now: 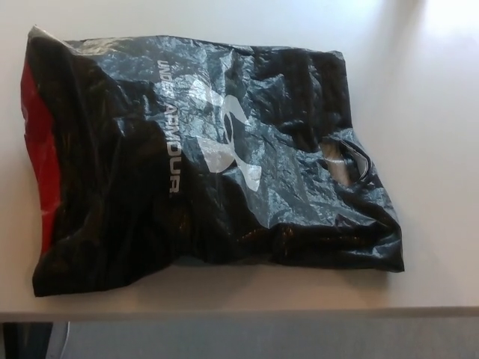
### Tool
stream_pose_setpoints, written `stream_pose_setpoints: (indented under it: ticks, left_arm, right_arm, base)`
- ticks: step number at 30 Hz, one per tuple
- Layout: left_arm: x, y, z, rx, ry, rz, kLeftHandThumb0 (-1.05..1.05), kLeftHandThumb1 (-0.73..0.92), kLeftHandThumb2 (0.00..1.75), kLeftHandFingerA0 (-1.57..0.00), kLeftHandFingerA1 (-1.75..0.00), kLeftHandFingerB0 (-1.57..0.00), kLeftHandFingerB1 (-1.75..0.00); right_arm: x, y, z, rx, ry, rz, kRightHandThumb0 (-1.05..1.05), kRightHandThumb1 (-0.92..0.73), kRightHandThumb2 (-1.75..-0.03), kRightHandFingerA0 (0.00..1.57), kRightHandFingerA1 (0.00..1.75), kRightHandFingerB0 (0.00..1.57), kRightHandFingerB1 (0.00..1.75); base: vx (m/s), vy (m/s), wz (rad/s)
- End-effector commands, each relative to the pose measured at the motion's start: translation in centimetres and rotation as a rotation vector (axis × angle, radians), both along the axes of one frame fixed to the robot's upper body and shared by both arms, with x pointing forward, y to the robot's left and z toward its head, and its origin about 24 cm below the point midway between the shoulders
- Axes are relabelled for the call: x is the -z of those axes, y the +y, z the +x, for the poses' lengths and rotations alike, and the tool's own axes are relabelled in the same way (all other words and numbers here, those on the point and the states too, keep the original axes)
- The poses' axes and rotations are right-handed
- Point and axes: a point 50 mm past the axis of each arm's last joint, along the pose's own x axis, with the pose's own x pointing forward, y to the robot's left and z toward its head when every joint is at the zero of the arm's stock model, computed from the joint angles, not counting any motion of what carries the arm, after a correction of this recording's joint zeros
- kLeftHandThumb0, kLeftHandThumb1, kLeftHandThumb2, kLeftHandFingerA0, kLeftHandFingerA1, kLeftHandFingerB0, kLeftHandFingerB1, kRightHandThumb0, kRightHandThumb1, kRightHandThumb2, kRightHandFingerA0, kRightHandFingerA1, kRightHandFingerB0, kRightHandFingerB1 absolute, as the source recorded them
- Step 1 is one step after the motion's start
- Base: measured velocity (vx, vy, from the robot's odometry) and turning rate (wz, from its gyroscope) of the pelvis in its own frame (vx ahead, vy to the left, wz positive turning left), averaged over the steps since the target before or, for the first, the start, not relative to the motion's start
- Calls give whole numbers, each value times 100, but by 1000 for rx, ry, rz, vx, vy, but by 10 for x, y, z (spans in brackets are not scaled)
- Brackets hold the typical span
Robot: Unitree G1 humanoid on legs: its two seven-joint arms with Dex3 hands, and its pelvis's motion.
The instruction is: A plastic bag is kept in the middle of the desk and the robot uses both its hands to grab the bag from the left and right and brings its hands close together to compress the bag
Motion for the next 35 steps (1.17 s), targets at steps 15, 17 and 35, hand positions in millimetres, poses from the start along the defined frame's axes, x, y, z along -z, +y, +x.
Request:
stream_pose_setpoints:
  ticks: [15, 17, 35]
  left_arm:
    - [90, -1, -26, 53, 278, -44, -62, 77, 112, -7, -46, -1, -39]
    - [88, -1, -21, 54, 257, -55, -30, 66, 119, -1, -49, 0, -47]
    - [89, 0, -17, 52, 217, -59, -29, 68, 120, -1, -48, 0, -47]
  right_arm:
    - [93, 10, -25, 1, 323, 1, -33, -60, -114, 0, 48, 0, 48]
    - [90, 10, -18, 9, 304, -10, -33, -62, -116, 0, 48, 0, 48]
    - [86, 8, -4, 8, 281, -38, -33, -62, -115, 0, 48, 0, 47]
  base:
    - [0, 0, 0]
    - [0, 0, 0]
    - [0, 0, 0]
